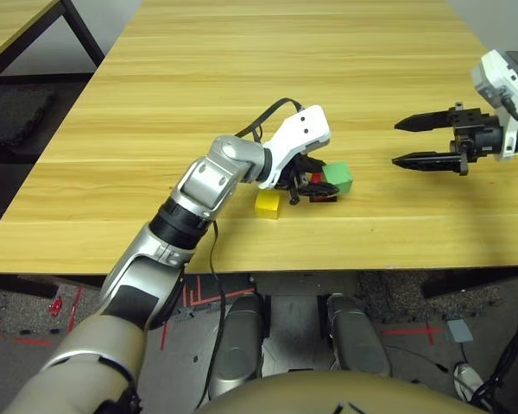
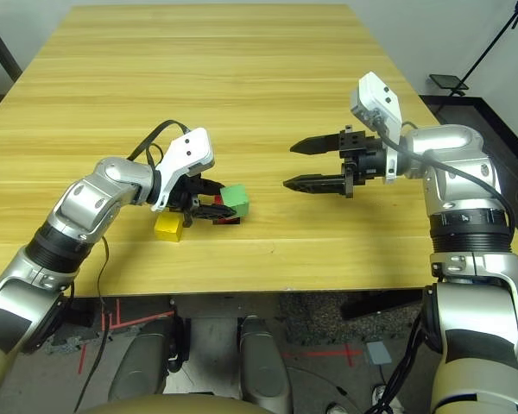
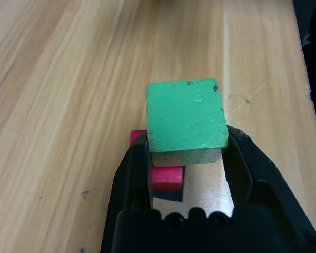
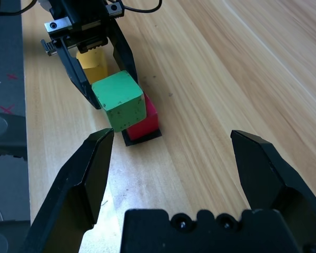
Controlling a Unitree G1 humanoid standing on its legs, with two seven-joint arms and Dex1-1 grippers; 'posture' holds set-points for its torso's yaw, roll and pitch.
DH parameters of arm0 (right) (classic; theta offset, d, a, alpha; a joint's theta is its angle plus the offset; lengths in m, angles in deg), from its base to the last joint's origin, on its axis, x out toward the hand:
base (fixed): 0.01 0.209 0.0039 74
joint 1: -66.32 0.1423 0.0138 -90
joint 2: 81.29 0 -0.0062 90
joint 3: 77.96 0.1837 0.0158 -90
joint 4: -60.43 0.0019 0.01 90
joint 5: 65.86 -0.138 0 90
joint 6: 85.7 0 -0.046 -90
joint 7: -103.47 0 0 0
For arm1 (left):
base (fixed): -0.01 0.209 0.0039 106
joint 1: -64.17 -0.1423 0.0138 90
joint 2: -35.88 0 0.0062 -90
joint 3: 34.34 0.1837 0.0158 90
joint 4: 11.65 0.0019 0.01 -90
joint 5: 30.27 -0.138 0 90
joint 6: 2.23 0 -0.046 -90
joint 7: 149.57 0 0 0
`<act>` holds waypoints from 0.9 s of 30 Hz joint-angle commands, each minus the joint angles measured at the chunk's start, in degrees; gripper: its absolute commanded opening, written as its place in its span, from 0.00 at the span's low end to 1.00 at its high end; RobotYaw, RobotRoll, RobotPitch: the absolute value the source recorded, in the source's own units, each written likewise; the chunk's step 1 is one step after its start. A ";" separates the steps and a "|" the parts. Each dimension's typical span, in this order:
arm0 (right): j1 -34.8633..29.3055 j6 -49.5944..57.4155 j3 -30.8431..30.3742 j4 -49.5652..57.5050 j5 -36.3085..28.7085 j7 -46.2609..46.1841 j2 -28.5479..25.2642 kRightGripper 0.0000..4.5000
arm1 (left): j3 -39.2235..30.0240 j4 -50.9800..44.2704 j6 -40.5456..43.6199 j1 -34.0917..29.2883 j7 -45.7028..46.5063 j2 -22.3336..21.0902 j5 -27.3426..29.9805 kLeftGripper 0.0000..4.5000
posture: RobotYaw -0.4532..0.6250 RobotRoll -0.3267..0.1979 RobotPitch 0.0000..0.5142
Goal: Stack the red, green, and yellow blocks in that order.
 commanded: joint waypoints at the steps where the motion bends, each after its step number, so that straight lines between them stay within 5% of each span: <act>1: -0.34 0.05 0.60 0.88 -1.06 -0.35 -0.15 1.00 | -0.47 2.12 -2.36 1.44 -0.30 -0.39 -1.11 0.45 | 0.56 0.57 0.19; 27: 0.52 0.93 0.51 0.70 -1.33 -1.31 0.66 1.00 | -0.21 3.46 -3.95 -0.23 -1.09 -1.03 -2.22 0.45 | 0.56 0.56 0.22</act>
